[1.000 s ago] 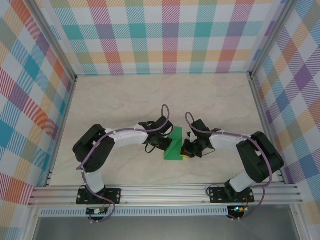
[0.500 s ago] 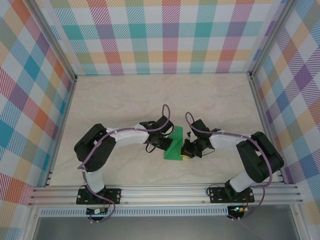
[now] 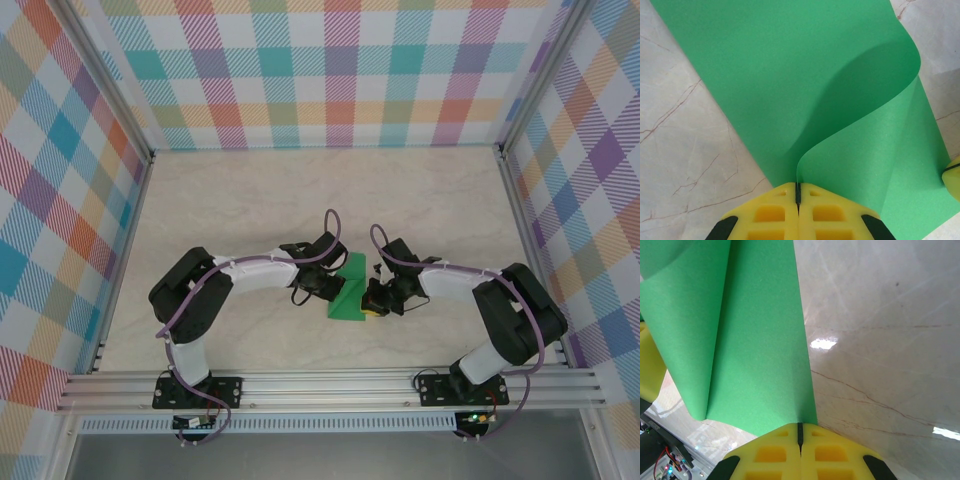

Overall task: Fold a paper plane with a square sheet of paper (fold left side to right side)
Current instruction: Fold the triangle a second time at the center of the table.

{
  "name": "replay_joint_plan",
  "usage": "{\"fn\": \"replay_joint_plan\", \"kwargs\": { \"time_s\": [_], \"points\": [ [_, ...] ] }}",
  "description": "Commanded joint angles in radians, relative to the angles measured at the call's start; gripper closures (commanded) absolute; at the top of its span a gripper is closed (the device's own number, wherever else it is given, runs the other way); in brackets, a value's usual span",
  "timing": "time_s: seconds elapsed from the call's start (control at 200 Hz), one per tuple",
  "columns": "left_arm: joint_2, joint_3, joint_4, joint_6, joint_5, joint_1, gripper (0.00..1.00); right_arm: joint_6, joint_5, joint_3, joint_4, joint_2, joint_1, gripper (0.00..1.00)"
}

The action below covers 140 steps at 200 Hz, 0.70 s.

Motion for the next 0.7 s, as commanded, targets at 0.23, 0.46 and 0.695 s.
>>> {"fn": "replay_joint_plan", "kwargs": {
  "time_s": [0.23, 0.46, 0.695],
  "points": [
    [0.027, -0.016, -0.022, 0.017, 0.002, 0.012, 1.00, -0.005, -0.009, 0.043, -0.001, -0.035, 0.006, 0.94],
    [0.014, -0.036, -0.015, 0.015, 0.003, 0.011, 1.00, 0.002, 0.007, 0.073, -0.017, -0.133, -0.012, 0.96],
    [0.008, -0.041, -0.010, 0.013, 0.008, 0.011, 1.00, 0.084, -0.058, 0.098, 0.139, -0.035, -0.011, 1.00]
  ]
}}
